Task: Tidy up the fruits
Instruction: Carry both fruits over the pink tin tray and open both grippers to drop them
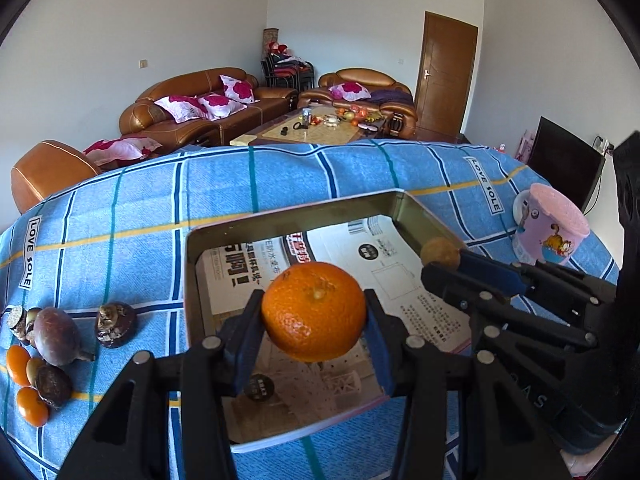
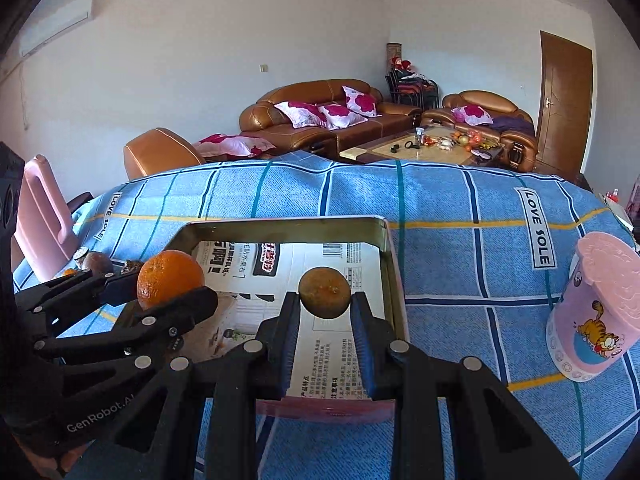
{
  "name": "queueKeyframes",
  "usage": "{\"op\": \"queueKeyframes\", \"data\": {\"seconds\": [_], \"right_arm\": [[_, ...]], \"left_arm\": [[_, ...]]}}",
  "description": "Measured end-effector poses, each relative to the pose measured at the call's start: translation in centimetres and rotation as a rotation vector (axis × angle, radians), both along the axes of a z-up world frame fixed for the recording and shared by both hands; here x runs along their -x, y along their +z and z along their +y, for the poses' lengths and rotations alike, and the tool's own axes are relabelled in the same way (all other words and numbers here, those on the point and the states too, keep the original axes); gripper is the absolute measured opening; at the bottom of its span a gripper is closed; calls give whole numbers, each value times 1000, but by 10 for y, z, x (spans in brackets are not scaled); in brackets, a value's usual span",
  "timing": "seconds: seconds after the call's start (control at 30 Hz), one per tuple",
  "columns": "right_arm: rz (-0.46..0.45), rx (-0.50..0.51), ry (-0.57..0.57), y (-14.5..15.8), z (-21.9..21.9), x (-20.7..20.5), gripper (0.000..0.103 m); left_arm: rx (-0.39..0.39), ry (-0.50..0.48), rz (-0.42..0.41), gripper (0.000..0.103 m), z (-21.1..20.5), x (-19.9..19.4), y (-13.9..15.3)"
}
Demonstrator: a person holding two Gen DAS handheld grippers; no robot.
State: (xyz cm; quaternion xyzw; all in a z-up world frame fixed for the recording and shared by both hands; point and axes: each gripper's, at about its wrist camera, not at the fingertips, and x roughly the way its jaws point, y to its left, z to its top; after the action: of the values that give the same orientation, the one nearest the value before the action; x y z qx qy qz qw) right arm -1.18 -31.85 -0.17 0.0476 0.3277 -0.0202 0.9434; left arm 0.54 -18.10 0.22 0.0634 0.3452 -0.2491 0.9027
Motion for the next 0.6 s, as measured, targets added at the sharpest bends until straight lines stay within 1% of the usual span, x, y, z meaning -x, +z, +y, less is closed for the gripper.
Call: {"op": "queueKeyframes", "data": {"seconds": [0.13, 0.37, 0.53, 0.6], "right_arm": [[28, -2, 3, -5, 5, -4, 28], [46, 7, 1, -12, 8, -7, 28], [35, -13, -6, -11, 7, -5, 28], [32, -34, -8, -11, 4, -5, 29]], "left_arm": [[-20, 8, 6, 49, 0, -1, -5], [-52, 11, 8, 49, -2, -3, -15], [-55, 20, 4, 50, 2, -4, -15], [-53, 23, 1, 52, 3, -3, -15]]}}
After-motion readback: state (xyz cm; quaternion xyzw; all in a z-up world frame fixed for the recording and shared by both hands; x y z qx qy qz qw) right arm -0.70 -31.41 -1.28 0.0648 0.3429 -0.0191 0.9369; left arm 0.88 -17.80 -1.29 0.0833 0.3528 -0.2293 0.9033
